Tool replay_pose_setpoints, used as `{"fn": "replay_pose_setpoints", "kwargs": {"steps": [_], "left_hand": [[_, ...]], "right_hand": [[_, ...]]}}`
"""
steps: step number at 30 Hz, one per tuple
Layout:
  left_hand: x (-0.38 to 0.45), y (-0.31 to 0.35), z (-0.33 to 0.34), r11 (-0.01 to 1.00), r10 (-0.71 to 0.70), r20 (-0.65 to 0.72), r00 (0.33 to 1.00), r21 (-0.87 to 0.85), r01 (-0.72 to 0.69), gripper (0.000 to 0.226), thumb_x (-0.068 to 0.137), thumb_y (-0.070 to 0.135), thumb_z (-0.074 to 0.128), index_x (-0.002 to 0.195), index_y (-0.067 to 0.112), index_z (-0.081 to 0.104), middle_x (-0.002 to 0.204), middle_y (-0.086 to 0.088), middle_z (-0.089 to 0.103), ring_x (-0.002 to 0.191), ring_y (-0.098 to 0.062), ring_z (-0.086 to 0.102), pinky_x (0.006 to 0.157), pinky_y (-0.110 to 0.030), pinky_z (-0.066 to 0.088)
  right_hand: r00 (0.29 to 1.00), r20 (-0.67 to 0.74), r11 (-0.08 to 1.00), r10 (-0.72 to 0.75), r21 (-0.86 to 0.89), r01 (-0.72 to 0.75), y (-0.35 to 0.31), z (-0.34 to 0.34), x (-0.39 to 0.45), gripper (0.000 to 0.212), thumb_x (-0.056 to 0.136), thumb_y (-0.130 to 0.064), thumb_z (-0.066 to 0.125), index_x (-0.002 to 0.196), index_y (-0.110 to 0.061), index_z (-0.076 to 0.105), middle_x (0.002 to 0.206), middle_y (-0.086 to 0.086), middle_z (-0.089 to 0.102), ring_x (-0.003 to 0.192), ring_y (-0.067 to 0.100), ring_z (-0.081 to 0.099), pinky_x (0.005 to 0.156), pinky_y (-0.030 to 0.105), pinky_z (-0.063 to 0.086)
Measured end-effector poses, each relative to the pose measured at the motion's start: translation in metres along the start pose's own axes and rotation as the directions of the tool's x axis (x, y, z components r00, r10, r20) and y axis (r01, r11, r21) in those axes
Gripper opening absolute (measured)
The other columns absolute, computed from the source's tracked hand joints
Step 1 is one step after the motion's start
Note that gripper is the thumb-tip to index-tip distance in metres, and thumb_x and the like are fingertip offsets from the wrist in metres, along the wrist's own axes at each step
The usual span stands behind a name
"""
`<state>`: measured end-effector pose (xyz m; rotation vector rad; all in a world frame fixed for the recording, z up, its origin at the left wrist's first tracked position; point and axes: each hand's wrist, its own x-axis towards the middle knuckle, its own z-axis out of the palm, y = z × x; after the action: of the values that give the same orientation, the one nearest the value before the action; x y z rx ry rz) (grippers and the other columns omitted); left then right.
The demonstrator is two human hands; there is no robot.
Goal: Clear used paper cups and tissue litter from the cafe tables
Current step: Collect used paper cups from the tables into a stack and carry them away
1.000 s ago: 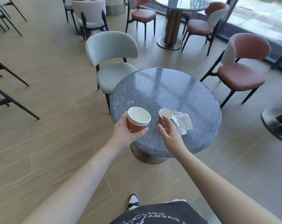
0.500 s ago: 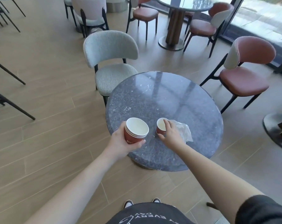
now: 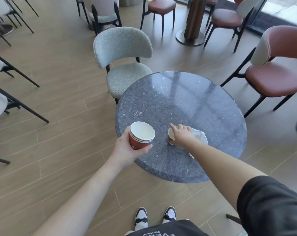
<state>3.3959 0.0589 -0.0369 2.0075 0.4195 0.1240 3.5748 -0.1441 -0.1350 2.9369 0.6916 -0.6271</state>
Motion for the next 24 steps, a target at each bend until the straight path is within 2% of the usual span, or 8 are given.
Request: {"fn": "replay_pose_setpoints", "kwargs": {"steps": [2, 3, 7, 12, 17, 21, 23, 24], "left_hand": [[0.001, -0.001, 0.002, 1.0, -0.005, -0.015, 1.0, 0.003, 0.005, 0.067, 0.066, 0.024, 0.097, 0.113, 0.039, 0.052, 0.106, 0.026, 0.064, 0.097, 0.012, 0.06, 0.076, 0.004, 0.038], [0.002, -0.002, 0.004, 1.0, -0.008, -0.02, 1.0, 0.002, 0.008, 0.066, 0.066, 0.024, 0.097, 0.112, 0.04, 0.052, 0.105, 0.026, 0.064, 0.097, 0.012, 0.06, 0.076, 0.004, 0.038], [0.005, -0.005, 0.009, 1.0, -0.005, -0.016, 1.0, 0.005, 0.005, 0.07, 0.066, 0.026, 0.097, 0.122, 0.029, 0.055, 0.107, 0.015, 0.068, 0.102, -0.01, 0.063, 0.078, 0.002, 0.039], [0.011, -0.003, 0.017, 1.0, 0.025, -0.001, 1.0, 0.007, -0.025, 0.069, 0.065, 0.026, 0.098, 0.118, 0.032, 0.055, 0.104, 0.019, 0.067, 0.099, -0.003, 0.062, 0.079, 0.0, 0.04], [0.014, -0.006, 0.021, 1.0, 0.014, -0.004, 1.0, 0.021, -0.014, 0.068, 0.064, 0.029, 0.098, 0.116, 0.035, 0.054, 0.101, 0.022, 0.066, 0.097, -0.006, 0.063, 0.075, 0.002, 0.039], [0.016, -0.007, 0.026, 0.999, 0.019, 0.025, 1.0, 0.042, -0.02, 0.069, 0.067, 0.035, 0.096, 0.123, 0.028, 0.056, 0.11, 0.008, 0.071, 0.103, -0.014, 0.065, 0.083, -0.02, 0.047], [0.016, -0.006, 0.027, 0.999, 0.025, 0.029, 0.999, 0.043, -0.026, 0.071, 0.068, 0.033, 0.096, 0.126, 0.025, 0.056, 0.113, 0.004, 0.071, 0.105, -0.016, 0.065, 0.087, -0.029, 0.051], [0.017, -0.005, 0.028, 0.999, 0.028, 0.034, 0.999, 0.038, -0.029, 0.071, 0.067, 0.032, 0.096, 0.126, 0.025, 0.057, 0.113, 0.004, 0.071, 0.105, -0.017, 0.066, 0.088, -0.031, 0.051]], "right_hand": [[1.0, -0.012, 1.0, -0.017, 0.012, 0.017, 0.001, 0.002, -0.001, 0.092, 0.089, -0.051, 0.067, 0.159, -0.023, 0.015, 0.149, 0.015, 0.038, 0.137, 0.036, 0.042, 0.112, 0.044, 0.029], [1.0, -0.021, 0.999, -0.019, 0.03, 0.02, 0.001, 0.002, -0.002, 0.089, 0.089, -0.051, 0.067, 0.158, -0.023, 0.018, 0.147, 0.015, 0.04, 0.136, 0.036, 0.043, 0.111, 0.044, 0.031], [0.994, -0.106, 0.974, 0.036, 0.227, -0.011, -0.01, -0.007, -0.012, 0.077, 0.088, -0.049, 0.064, 0.152, -0.02, 0.031, 0.133, 0.016, 0.046, 0.128, 0.037, 0.047, 0.106, 0.042, 0.036], [0.964, -0.247, 0.822, 0.103, 0.567, 0.058, -0.036, -0.041, -0.04, 0.073, 0.09, -0.049, 0.065, 0.151, -0.023, 0.034, 0.134, 0.014, 0.046, 0.13, 0.034, 0.042, 0.108, 0.041, 0.034], [0.897, -0.426, 0.702, 0.116, 0.674, 0.229, -0.037, -0.1, -0.08, 0.066, 0.092, -0.044, 0.066, 0.15, -0.027, 0.037, 0.132, 0.008, 0.046, 0.128, 0.024, 0.043, 0.105, 0.033, 0.033], [0.832, -0.532, 0.586, 0.158, 0.728, 0.355, -0.036, -0.141, -0.114, 0.064, 0.088, -0.053, 0.058, 0.146, -0.031, 0.042, 0.124, -0.008, 0.043, 0.111, -0.004, 0.04, 0.093, 0.012, 0.03], [0.83, -0.539, 0.58, 0.141, 0.725, 0.372, -0.038, -0.151, -0.127, 0.064, 0.086, -0.053, 0.055, 0.145, -0.033, 0.043, 0.123, -0.01, 0.043, 0.109, -0.008, 0.039, 0.088, 0.004, 0.028], [0.846, -0.52, 0.584, 0.118, 0.725, 0.365, -0.039, -0.152, -0.132, 0.063, 0.087, -0.053, 0.056, 0.145, -0.035, 0.042, 0.123, -0.009, 0.044, 0.111, -0.004, 0.041, 0.09, 0.007, 0.03]]}}
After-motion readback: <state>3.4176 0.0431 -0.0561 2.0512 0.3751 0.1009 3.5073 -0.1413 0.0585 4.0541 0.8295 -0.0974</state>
